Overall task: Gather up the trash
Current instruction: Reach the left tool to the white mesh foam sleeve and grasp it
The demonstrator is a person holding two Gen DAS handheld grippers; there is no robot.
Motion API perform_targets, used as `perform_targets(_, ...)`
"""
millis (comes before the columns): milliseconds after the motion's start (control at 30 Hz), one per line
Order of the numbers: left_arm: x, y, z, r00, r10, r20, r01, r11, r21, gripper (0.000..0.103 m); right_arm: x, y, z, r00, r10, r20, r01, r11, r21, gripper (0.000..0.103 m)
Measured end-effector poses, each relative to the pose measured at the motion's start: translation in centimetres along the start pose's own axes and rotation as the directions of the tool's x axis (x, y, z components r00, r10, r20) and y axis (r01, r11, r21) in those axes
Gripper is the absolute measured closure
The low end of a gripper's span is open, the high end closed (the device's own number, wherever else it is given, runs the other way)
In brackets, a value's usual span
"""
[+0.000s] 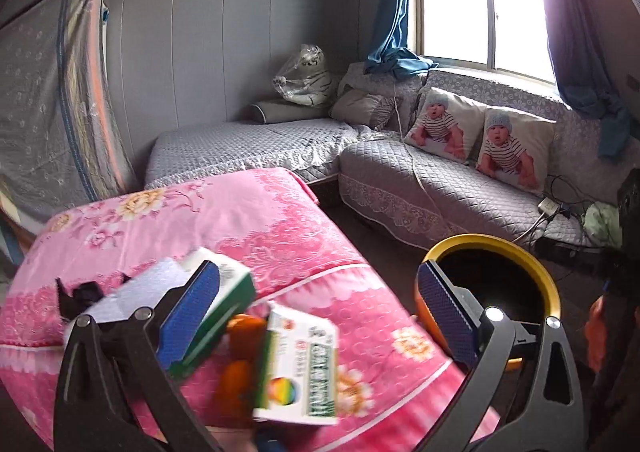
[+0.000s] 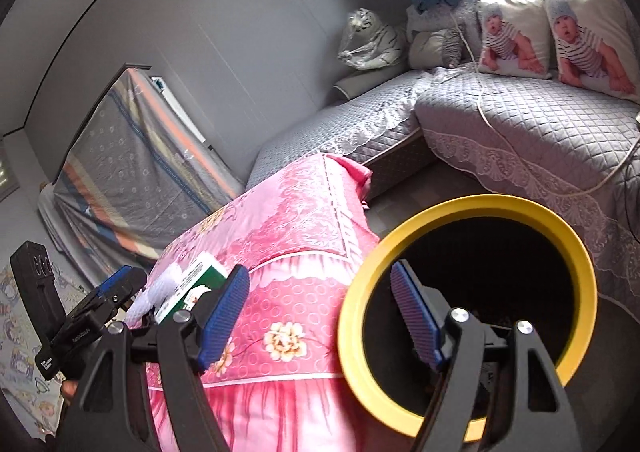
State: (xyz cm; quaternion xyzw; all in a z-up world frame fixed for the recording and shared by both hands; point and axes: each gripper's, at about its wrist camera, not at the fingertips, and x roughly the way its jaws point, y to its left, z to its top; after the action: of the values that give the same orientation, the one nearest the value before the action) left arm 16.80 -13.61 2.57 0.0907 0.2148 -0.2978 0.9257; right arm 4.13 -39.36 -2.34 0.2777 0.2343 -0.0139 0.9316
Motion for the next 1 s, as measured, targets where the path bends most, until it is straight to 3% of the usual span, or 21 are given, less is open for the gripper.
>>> perform_targets(133,-2.5,5.6,-2.1,0.997,0.072,-0.003,-0.071,0.991,0.111,0.008,0.7,2.4,-0.1,1.0,0.018,-0.011,-0.018,0.999,-0.045,0.033)
perform_targets(233,-3.6,9.6,-3.3,0.992,0.125,-0.022,-0.121,0.984,0.133,0.008,1.5,3.9,-0.4,0.999,0.027,-0.024,-0.028,0.998,-0.06,0.032)
perform_targets(400,-2.9,14.9,-4.5,0.991,0.09,-0.103,-0.078,0.99,0.117,0.008,2.9,5.7,-0.5,0.997,0.05,-0.058,-0.055,0.995,-0.078,0.032)
perform_targets(867,2.1,18.2,-5.4,0.975,0.024,-0.22,-0.013,0.999,0.053,0.01,3.6,7.5,-0.8,0.996,0.045,-0.071,-0.053,0.991,-0.124,0.032)
perform_targets(900,2.2,18.1,-5.4,0.974,0.018,-0.227,-0.006,0.999,0.053,0.012,3.6,7.4,-0.8,0.997,0.044,-0.071,-0.053,0.991,-0.122,0.032)
perform_targets(967,2.7,18.0,-5.7,0.968,0.002,-0.252,0.01,0.999,0.047,0.03,3.6,7.2,-0.9,0.996,0.048,-0.071,-0.056,0.992,-0.115,0.032)
perform_targets(1000,2.9,17.9,-5.9,0.965,-0.003,-0.261,0.016,0.999,0.045,0.033,3.6,7.1,-0.9,0.996,0.05,-0.072,-0.058,0.992,-0.112,0.032)
